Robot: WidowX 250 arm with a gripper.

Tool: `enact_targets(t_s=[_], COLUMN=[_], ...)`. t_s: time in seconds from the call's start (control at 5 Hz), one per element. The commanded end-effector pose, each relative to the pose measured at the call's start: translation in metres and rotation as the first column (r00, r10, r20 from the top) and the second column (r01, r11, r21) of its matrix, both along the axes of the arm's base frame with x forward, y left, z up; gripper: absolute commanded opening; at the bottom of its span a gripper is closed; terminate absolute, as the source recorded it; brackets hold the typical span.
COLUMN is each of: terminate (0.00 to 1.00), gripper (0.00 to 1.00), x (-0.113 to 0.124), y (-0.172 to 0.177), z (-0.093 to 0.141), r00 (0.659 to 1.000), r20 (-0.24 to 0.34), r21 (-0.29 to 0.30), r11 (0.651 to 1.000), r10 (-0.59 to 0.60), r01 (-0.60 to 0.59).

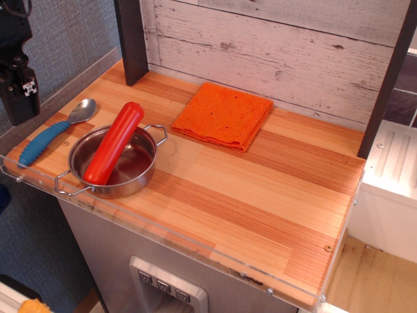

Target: Put red toy on the vessel

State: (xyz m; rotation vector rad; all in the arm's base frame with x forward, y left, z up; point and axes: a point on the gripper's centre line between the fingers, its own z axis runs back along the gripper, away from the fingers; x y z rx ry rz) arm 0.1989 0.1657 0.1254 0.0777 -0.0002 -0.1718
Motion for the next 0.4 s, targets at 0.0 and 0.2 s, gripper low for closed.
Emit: enact_targets(t_s=[0.0,0.2], terminate=[0.0,1.0], gripper=[1.0,1.0], x=[0.0056,0.0056], y=[0.0036,0.0036], z=[0.0164,0.0164], r00=[0.999,0.999], r20=[0.037,0.037], r21=[0.034,0.034], r11=[0.999,0.999], r10=[0.001,0.001], r01=[-0.003,-0.003])
